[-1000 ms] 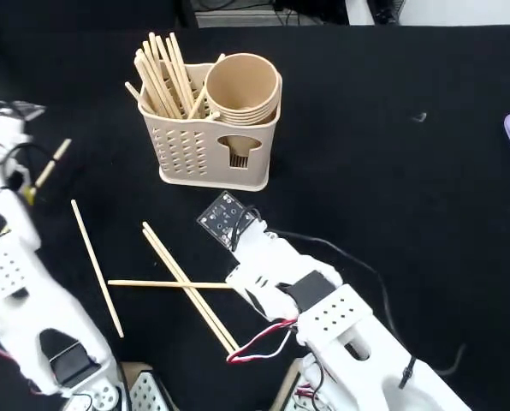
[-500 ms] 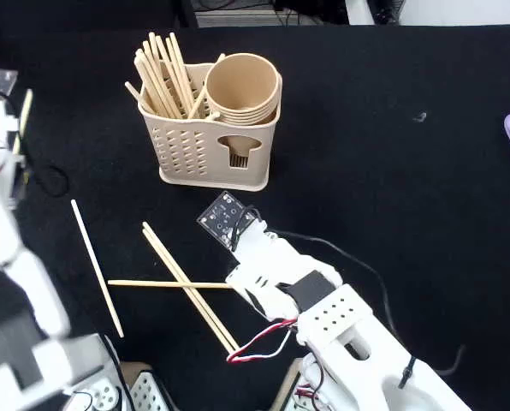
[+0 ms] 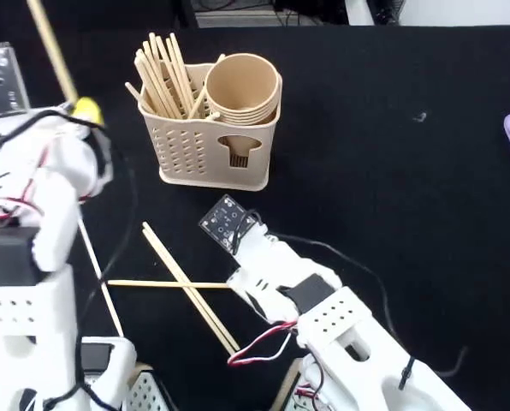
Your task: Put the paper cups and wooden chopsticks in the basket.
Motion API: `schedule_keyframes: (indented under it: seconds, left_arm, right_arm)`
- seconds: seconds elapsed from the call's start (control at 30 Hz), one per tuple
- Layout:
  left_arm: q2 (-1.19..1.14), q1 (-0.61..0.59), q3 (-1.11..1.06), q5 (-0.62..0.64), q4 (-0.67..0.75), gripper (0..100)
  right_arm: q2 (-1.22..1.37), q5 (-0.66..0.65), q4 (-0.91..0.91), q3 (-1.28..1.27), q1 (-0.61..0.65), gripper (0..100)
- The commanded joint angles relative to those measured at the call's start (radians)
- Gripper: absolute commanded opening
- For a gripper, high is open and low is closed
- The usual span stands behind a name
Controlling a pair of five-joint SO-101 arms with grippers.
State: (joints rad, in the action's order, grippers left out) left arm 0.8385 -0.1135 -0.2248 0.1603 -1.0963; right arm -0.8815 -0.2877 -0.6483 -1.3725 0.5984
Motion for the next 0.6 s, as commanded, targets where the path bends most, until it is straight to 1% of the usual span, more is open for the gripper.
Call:
schedule_keyframes:
  seconds: [0.0,0.17,0.43,0.5,0.57]
  left_arm:
    - [0.021,0.125,-0.062,0.068,0.222,3]
    - [0.018,0.203,-0.196,0.064,0.456,3]
    - [0.017,0.234,-0.44,0.066,0.898,3]
    - [0.017,0.232,-0.476,0.066,0.98,3]
    - [0.015,0.232,-0.507,0.066,1.026,3]
  right_arm:
    - [-0.038,0.0,0.038,0.004,-0.021,12.8]
    - [-0.038,0.0,0.038,0.004,-0.021,12.8]
    - [-0.038,0.0,0.038,0.007,-0.018,12.9]
    - [-0.038,0.0,0.038,0.007,-0.017,12.9]
    - [-0.038,0.0,0.038,0.007,-0.017,12.9]
